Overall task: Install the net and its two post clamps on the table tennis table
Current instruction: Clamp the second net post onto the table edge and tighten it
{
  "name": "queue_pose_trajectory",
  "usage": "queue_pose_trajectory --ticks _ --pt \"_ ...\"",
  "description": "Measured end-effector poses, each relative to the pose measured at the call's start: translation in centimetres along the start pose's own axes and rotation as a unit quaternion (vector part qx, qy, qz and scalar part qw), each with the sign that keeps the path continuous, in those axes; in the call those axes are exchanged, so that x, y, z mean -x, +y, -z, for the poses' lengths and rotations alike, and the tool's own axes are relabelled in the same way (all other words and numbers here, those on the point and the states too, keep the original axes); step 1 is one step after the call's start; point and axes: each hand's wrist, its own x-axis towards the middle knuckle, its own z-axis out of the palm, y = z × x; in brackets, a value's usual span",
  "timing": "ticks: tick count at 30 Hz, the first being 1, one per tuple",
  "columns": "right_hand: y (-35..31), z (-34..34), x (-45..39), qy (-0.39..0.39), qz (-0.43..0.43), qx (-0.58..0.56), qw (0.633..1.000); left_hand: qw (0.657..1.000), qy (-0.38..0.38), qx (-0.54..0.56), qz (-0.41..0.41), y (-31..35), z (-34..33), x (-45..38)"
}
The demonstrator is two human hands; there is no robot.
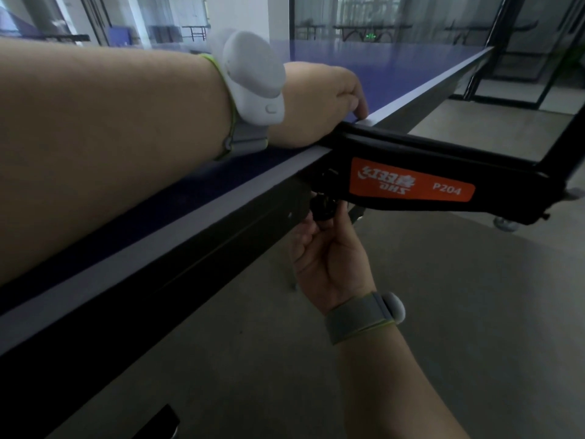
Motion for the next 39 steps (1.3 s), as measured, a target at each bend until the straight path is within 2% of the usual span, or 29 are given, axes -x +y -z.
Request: queue_pose_trajectory --ticks 3,8,12,24,30,36,39 --pt "0.0 0.1 -0.1 -0.002 -0.018 -0.016 1.0 1.0 -0.007 -0.025 -0.005 0.2 0.5 0.0" --pt "-0.3 -0.3 0.3 -0.004 0.011 0.036 0.999 0.999 -0.013 -0.045 -0.012 0.3 0.6 -0.1" --pt "-0.3 -0.1 0.2 -0.005 0.022 0.03 0.999 0.999 -0.024 -0.044 -0.015 0.4 0.7 -0.1" --pt "-0.2 0.7 0.2 -0.035 -0.033 0.032 0.998 0.999 -0.005 -0.036 -0.01 0.2 0.4 0.3" --pt "-0.3 0.4 0.3 -0.023 -0.009 0.035 0.999 1.0 -0.01 -0.021 -0.006 0.4 0.4 0.3" --pt "-0.2 -0.3 0.5 -0.015 -0.065 0.037 0.997 1.0 -0.001 -0.027 -0.009 0.6 0.3 0.2" --pt "-0.3 0.2 0.6 -0.015 -0.054 0.024 0.998 1.0 0.001 -0.027 -0.012 0.4 0.3 0.1"
